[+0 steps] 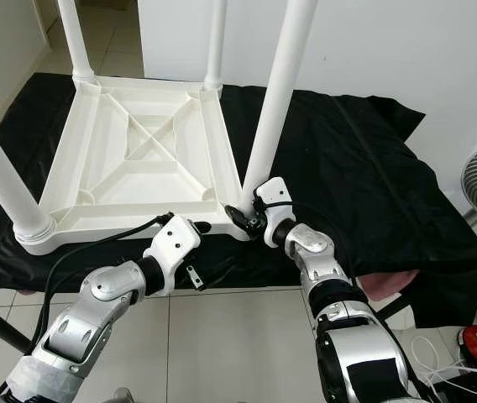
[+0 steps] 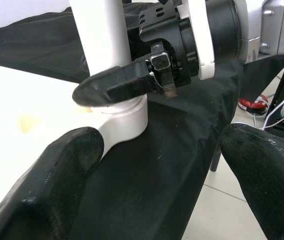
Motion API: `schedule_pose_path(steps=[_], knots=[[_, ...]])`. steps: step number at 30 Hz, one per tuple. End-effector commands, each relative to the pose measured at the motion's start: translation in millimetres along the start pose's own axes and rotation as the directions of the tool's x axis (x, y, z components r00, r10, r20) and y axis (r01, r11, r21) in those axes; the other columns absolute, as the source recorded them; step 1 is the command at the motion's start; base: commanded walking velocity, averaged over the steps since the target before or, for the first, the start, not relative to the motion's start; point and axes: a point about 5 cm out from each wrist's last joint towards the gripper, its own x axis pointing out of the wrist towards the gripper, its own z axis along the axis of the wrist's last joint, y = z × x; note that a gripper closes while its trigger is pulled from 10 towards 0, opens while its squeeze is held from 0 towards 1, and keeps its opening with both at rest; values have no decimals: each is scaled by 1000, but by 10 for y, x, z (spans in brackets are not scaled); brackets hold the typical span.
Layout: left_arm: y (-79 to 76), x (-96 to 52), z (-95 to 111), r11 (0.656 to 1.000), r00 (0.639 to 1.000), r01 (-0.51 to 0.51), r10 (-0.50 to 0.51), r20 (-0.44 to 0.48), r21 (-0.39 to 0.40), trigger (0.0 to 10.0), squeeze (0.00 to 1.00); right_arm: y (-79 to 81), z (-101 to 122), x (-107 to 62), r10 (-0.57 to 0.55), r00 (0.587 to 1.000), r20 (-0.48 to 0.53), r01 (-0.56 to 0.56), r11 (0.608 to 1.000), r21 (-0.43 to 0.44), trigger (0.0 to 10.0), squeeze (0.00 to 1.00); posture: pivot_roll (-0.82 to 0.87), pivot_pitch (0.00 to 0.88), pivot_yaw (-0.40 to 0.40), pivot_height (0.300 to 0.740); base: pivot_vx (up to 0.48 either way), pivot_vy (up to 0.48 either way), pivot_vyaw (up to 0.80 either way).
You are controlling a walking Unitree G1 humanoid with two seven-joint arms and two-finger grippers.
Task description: Building children table
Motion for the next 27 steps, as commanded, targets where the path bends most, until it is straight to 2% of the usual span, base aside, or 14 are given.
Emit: schedule_pose_path(steps=[1,3,6,8,10,12,14,15,17,18,20,22,23,27], knots=[[-16,5,34,1000,1000,-21,21,8,-3,10000,0,-49,-121,-74,-97,994,-58,97,995,-4,10000,0,43,31,-92,740,0,0,0],[-28,1,30,1000,1000,-19,19,7,-6,10000,0,-8,-148,-75,-176,983,-59,179,983,36,10000,0,43,34,-93,740,0,0,0],[-32,-1,28,1000,1000,-18,18,6,-7,10000,0,22,-161,-73,-206,977,-59,210,976,59,10000,0,40,37,-91,740,0,0,0],[-41,-1,25,1000,1000,-15,15,6,-10,10000,0,114,-177,-62,-265,962,-57,270,958,95,10000,0,36,39,-90,740,0,0,0],[-45,0,24,1000,1000,-14,14,6,-11,10000,0,152,-178,-57,-284,957,-54,289,952,103,10000,0,36,39,-90,740,0,0,0],[-58,5,21,1000,1000,-9,9,6,-13,10000,0,261,-176,-30,-335,941,-49,338,933,121,10000,0,34,39,-89,740,0,0,0],[-62,6,20,1000,1000,-7,7,6,-14,10000,0,286,-174,-24,-356,933,-49,359,925,125,10000,0,34,39,-90,740,0,0,0],[-65,7,20,1000,1000,-5,5,6,-14,10000,0,318,-171,-13,-400,915,-57,404,906,128,10000,0,35,38,-92,740,0,0,0],[-67,7,19,1000,1000,-4,4,6,-14,10000,0,342,-169,-4,-430,901,-64,435,892,128,10000,0,34,37,-92,740,0,0,0],[-67,7,19,1000,1000,-4,4,6,-14,10000,0,342,-169,-4,-430,901,-64,435,892,128,10000,0,34,37,-92,740,0,0,0],[-72,16,21,1000,1000,-4,4,7,-13,10000,0,517,-107,74,-437,898,-49,439,882,170,10000,0,37,31,-101,740,0,0,0],[-72,16,21,1000,1000,-4,4,7,-13,10000,0,517,-107,74,-437,898,-49,439,882,170,10000,0,37,31,-101,740,0,0,0],[-76,22,24,1000,1000,-5,5,9,-13,10000,0,598,-71,107,-429,902,-40,429,884,188,10000,0,38,30,-105,740,0,0,0],[-82,28,26,1000,1000,-7,7,11,-15,10000,0,649,-43,123,-420,907,-35,418,887,195,10000,0,39,25,-113,740,0,0,0]])
